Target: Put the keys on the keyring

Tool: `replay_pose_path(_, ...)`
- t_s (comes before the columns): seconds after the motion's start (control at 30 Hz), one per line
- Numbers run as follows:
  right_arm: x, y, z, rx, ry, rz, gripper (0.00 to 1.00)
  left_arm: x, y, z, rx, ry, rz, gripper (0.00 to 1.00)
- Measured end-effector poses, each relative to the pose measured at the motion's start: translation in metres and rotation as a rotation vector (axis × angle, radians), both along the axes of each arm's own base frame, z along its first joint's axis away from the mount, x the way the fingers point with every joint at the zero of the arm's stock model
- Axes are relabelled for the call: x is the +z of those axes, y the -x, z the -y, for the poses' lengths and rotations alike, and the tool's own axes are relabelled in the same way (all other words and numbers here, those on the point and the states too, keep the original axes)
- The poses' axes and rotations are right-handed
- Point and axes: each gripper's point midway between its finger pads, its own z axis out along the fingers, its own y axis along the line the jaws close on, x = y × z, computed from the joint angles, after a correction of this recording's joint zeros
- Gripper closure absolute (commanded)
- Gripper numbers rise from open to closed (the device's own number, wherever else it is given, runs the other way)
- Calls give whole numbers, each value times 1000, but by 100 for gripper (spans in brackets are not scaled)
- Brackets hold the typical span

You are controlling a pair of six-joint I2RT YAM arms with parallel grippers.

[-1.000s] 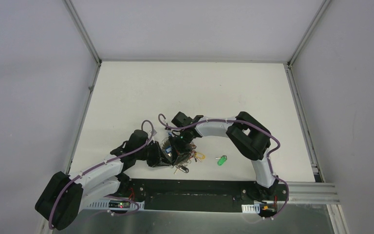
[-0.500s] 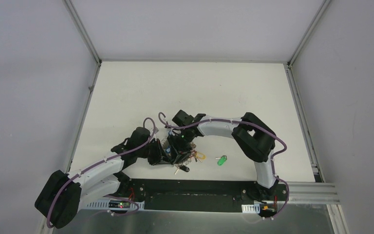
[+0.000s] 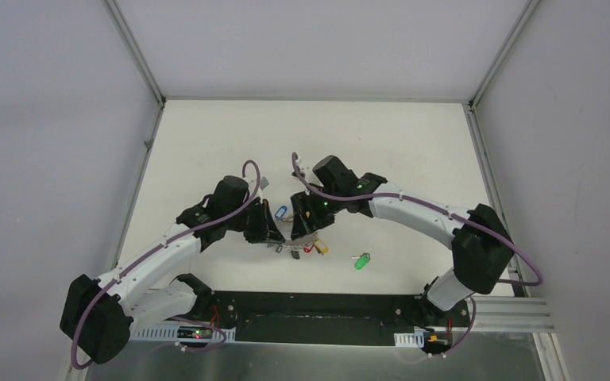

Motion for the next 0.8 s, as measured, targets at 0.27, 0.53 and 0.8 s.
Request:
replay_pose_path(0.27,29,-14,16,-49,-50,125,46,7,-5,2,57,-19,-91,100)
replay_pose_path(0.53,36,-18,22,-68,-47,195,54,16,-7,4,237,23,-277,100)
replay_pose_path(0.8,42,-7,17,-27,-27,309,63,22,-8,9,383,86,-443,100)
